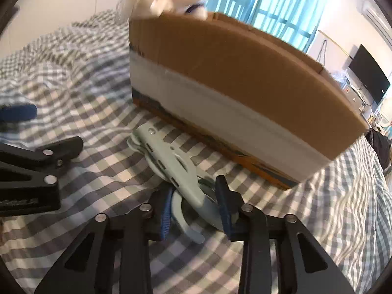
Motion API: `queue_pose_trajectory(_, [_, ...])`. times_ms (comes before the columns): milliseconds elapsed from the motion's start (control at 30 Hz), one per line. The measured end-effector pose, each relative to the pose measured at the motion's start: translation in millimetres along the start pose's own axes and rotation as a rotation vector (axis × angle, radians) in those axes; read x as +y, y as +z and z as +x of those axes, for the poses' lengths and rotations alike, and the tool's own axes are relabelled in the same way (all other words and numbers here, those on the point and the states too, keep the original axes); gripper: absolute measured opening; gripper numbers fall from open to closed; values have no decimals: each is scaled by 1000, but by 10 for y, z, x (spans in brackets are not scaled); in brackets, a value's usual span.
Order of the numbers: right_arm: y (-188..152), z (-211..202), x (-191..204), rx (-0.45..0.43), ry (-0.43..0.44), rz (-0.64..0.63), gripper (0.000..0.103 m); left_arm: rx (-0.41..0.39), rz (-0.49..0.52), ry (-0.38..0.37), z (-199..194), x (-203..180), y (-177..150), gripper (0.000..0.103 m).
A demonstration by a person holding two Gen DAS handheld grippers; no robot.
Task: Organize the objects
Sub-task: 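Grasp the green plastic hanger with the right tool while the left tool grasps the lace cloth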
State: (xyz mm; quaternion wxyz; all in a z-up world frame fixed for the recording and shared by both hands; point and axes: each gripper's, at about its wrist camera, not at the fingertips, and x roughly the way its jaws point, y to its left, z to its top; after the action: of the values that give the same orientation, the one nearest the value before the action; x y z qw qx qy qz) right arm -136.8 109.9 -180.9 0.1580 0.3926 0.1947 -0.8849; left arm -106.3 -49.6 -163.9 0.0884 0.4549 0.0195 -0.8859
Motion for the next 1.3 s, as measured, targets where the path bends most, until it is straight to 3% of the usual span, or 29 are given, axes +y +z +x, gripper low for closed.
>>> queue_pose_trajectory(300, [15, -626, -307, -93, 97, 187, 13, -95, 23, -59, -437, -136, 3, 102])
queue_pose_trajectory(633, [22, -1331, -463, -156, 116, 266, 13, -208, 60, -130, -1078, -279, -4, 102])
queue_pose_trajectory(833, [97, -1820, -553, -219, 87, 258, 13, -284, 72, -160, -1370, -263, 168, 102])
queue_pose_trajectory(1067, [327, -1969, -748, -259, 95, 270, 13, -293, 75, -159, -1302, -257, 536, 102])
queue_pose_trajectory(1300, [621, -1687, -959, -248, 107, 277, 13, -282, 91, -175, -941, -435, 928, 95])
